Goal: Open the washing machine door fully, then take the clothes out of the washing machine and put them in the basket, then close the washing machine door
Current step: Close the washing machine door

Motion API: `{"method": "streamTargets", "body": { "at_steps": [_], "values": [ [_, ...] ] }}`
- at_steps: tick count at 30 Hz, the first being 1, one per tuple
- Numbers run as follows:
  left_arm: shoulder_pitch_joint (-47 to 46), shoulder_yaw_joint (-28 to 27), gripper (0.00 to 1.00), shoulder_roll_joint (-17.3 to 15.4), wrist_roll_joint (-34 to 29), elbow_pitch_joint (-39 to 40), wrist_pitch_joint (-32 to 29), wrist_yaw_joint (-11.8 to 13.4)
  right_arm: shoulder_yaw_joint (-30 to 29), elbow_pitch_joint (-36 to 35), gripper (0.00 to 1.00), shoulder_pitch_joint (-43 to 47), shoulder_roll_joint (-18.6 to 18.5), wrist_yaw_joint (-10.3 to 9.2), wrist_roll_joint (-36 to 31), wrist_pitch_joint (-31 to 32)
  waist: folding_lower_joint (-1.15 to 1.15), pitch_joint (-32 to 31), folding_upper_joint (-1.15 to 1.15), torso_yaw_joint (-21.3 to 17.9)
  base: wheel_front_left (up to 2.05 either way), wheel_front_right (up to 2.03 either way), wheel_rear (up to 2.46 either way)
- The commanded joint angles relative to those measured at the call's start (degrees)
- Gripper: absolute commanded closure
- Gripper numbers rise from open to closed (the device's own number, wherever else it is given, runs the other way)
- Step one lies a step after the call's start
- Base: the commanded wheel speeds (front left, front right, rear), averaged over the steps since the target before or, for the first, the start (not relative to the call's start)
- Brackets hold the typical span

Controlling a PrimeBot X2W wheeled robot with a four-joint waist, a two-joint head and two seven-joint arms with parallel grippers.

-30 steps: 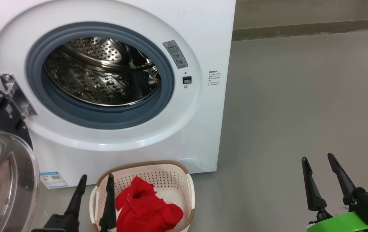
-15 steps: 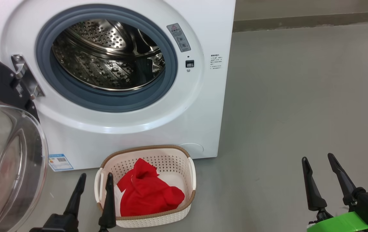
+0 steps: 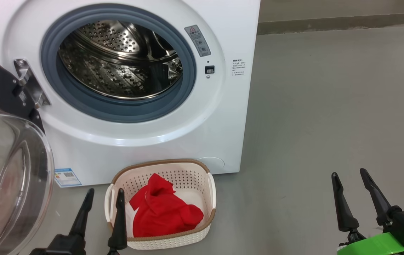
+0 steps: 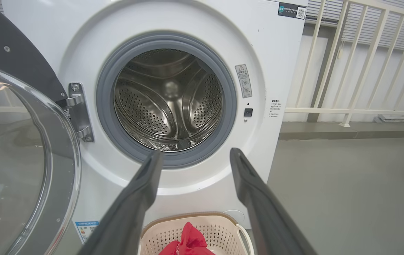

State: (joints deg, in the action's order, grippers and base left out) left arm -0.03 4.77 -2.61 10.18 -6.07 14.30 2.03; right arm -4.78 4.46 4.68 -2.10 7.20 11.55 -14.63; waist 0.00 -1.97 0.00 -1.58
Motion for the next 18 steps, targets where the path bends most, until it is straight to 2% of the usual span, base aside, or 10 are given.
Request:
{"method": "streamTargets", "body": {
  "at_steps": [1, 9, 18],
  "values": [
    [-1.9, -2.2, 0.0, -0.6, -0.6, 2.0, 0.7, 0.3, 1.2, -1.7, 0.0, -1.3, -0.8, 0.29, 0.6, -0.4, 0.0, 0.0, 0.0, 0.1, 0.0, 0.0, 0.0],
    [-2.2, -1.8, 0.0, -0.6, -1.7, 1.3, 0.7, 1.6, 1.4, -1.8, 0.0, -1.3, -0.8, 0.29, 0.6, -0.4, 0.0, -0.1, 0.0, 2.1, 0.0, 0.0, 0.0],
    [-2.5, -1.8, 0.0, -0.6, -2.1, 2.9, 0.7, 2.7, 2.5, -2.2, 0.0, -1.9, -0.8, 0.29, 0.8, -0.4, 0.0, -0.1, 0.0, 6.9, 0.0, 0.0, 0.0]
  ]
}}
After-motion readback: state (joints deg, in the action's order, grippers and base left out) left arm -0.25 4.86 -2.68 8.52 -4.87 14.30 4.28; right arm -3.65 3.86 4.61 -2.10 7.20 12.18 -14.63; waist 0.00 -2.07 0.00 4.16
